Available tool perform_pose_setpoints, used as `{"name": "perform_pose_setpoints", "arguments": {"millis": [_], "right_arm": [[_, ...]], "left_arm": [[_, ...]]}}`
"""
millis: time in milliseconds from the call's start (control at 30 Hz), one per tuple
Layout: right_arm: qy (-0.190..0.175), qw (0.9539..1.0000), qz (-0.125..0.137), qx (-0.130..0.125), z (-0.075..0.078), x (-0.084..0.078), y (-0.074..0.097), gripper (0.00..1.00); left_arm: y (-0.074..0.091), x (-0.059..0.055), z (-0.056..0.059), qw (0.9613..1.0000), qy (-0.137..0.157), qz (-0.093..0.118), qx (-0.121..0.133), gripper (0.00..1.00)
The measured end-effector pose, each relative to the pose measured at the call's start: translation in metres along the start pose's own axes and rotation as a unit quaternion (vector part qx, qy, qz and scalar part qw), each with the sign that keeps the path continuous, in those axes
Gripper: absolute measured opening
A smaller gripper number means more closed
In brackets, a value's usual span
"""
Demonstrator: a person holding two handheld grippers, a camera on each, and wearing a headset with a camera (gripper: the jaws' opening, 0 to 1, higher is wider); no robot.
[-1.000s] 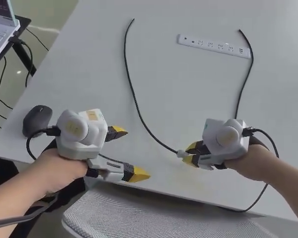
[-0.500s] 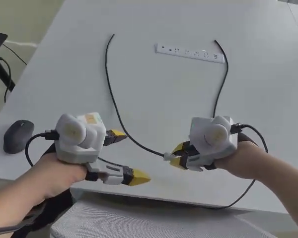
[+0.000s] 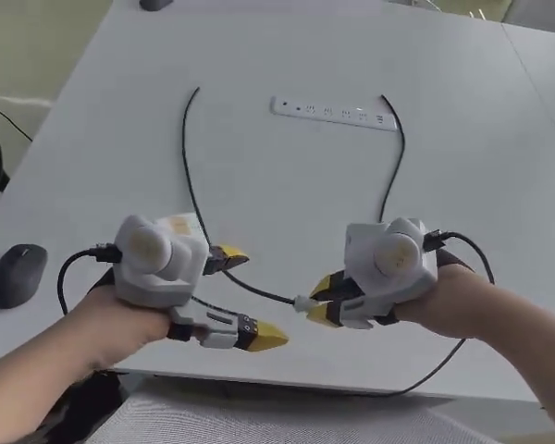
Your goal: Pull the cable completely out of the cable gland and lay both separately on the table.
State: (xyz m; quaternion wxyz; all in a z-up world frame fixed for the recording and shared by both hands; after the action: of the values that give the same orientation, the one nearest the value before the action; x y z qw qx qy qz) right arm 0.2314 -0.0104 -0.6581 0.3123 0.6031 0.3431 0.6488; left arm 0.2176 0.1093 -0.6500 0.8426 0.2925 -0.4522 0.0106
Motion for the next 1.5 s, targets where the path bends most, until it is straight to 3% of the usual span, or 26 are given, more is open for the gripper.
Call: {"name": "perform_pose_setpoints", "arguments": {"millis": [100, 633, 967, 1167, 1500], "right_arm": [[0.004, 1.0, 0.0, 0.002, 0.0, 0.003, 0.003, 0.07], [0.035, 0.9994, 0.001, 0.002, 0.0, 0.014, 0.01, 0.06], [0.052, 0.9986, -0.003, 0.002, -0.002, 0.016, 0.01, 0.07], [0.059, 0.9983, -0.001, -0.002, -0.002, 0.015, 0.011, 0.07], [0.063, 0.998, 0.002, -0.004, -0.001, 0.014, 0.011, 0.07]], "left_arm": [[-0.007, 0.0, 0.0, 0.9999, -0.01, -0.009, -0.003, 0.77], [-0.028, 0.005, 0.002, 0.9989, -0.002, 0.006, -0.047, 0.58], [-0.031, 0.007, 0.004, 0.9975, 0.004, 0.006, -0.071, 0.42], [-0.032, 0.007, 0.005, 0.996, 0.011, 0.001, -0.089, 0.27], [-0.035, 0.007, 0.006, 0.9948, 0.013, 0.004, -0.1, 0.21]]}}
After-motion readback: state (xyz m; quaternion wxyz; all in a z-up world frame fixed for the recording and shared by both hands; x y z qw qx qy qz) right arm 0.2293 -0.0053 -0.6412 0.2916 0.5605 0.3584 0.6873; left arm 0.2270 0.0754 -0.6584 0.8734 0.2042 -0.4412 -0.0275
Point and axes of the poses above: the centre of the closed fingertips' face, and the gripper's own axes: y roughly backward along the fingers, z roughly to its right, x roughly out of its top, the point moved 6 cm from there along y, roughly backward along the fingers, and after that the axes turned 11 degrees about y, right-handed, at the moved point
